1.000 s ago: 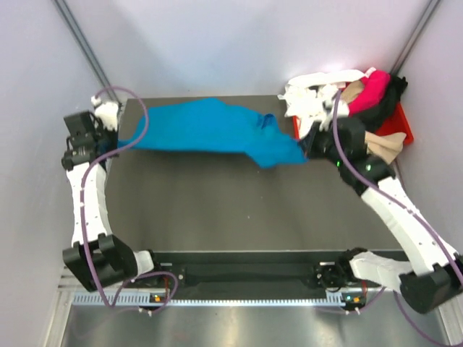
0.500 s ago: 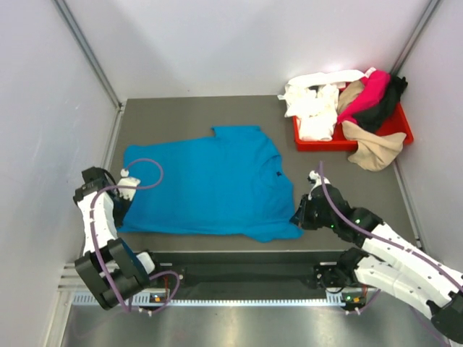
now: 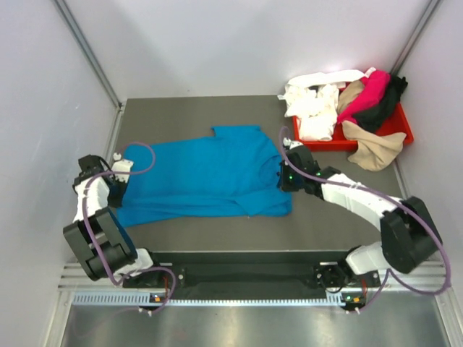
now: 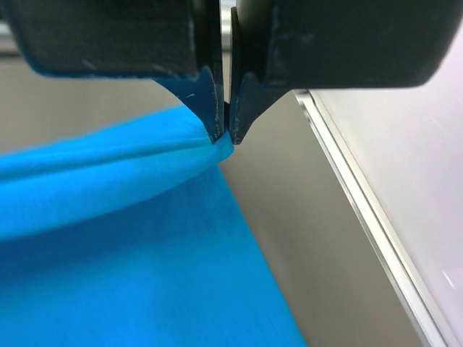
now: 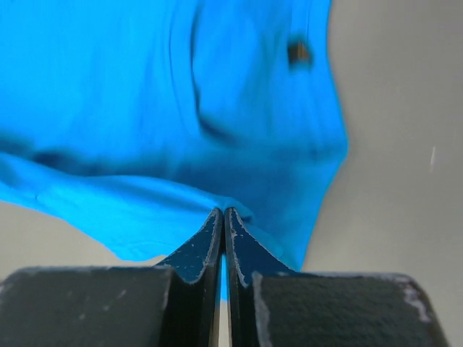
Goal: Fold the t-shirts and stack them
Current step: Fold the tshirt
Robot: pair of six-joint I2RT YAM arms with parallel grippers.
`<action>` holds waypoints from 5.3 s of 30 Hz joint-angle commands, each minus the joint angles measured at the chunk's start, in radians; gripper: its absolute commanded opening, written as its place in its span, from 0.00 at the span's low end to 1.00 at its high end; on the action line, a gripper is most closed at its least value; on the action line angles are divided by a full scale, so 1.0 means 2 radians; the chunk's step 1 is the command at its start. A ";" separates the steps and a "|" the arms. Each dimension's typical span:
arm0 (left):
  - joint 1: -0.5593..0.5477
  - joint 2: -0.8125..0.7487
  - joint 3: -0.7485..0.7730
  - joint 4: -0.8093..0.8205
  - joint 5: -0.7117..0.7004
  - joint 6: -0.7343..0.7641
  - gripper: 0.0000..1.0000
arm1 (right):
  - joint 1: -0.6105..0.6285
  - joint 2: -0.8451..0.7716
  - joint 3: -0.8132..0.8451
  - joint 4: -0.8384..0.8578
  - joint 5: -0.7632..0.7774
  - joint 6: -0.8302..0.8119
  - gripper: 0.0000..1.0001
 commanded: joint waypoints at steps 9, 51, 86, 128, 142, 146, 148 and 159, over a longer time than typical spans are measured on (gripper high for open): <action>-0.019 0.087 0.037 0.096 0.021 -0.036 0.00 | -0.048 0.139 0.110 0.090 -0.010 -0.089 0.00; -0.029 -0.068 -0.216 0.251 0.018 0.157 0.47 | -0.085 0.043 -0.087 0.070 -0.087 -0.009 0.10; -0.014 0.041 0.132 0.050 0.141 -0.098 0.86 | -0.096 -0.006 0.165 -0.108 -0.017 -0.081 0.49; -0.073 0.432 0.373 0.085 0.099 -0.296 0.56 | -0.092 0.470 0.564 -0.095 -0.092 -0.158 0.00; -0.073 0.303 0.287 0.082 0.138 -0.228 0.00 | -0.090 0.331 0.437 -0.017 -0.091 -0.137 0.00; -0.071 0.258 0.255 0.092 0.137 -0.208 0.00 | -0.088 0.293 0.385 -0.003 -0.096 -0.134 0.00; -0.070 0.239 0.247 0.087 0.139 -0.202 0.00 | -0.086 0.271 0.367 -0.004 -0.092 -0.133 0.00; -0.046 0.162 0.115 0.085 0.099 -0.070 0.00 | -0.035 0.098 0.105 0.037 -0.033 -0.085 0.00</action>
